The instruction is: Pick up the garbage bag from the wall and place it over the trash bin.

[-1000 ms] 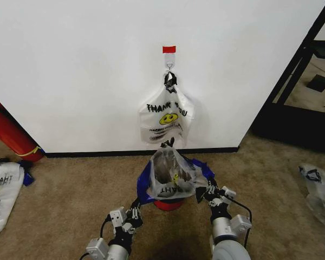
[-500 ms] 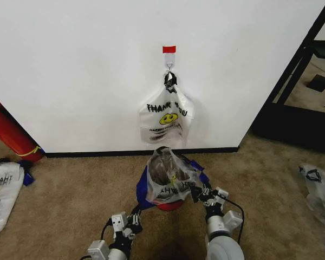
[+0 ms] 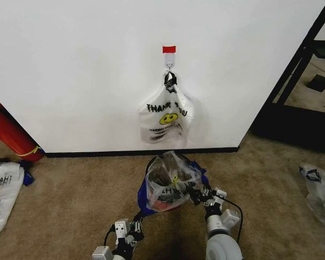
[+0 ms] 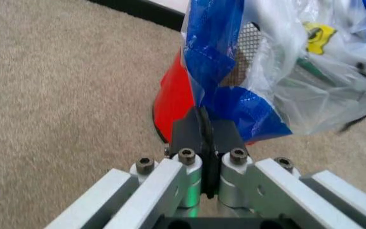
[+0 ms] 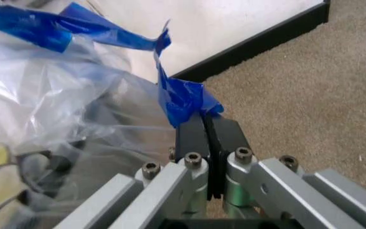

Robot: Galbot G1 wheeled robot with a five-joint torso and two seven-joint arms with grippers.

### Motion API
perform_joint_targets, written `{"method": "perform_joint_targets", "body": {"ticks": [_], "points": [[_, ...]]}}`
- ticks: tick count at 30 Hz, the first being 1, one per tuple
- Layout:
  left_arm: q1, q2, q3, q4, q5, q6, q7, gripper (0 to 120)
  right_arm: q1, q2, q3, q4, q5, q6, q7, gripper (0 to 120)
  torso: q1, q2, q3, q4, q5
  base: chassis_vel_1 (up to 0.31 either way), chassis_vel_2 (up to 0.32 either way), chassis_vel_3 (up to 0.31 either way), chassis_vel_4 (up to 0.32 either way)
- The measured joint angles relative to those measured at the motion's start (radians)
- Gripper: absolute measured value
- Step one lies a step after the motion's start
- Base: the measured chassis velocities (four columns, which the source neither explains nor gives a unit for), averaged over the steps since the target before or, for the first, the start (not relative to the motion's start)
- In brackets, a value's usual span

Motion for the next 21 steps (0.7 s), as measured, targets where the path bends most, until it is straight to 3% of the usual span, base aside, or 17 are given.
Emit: {"method": "perform_joint_targets", "body": {"ticks": [21], "points": [[-0.146, -0.040, 0.049, 0.068, 0.015, 0.035, -0.030, 0, 0.124, 0.013, -0.009, -0.130, -0.005, -0.015, 0.001, 0, 0.000, 0.000, 0.000, -0.0001, 0.0000, 0.000, 0.000, 0.000, 0.000]]}}
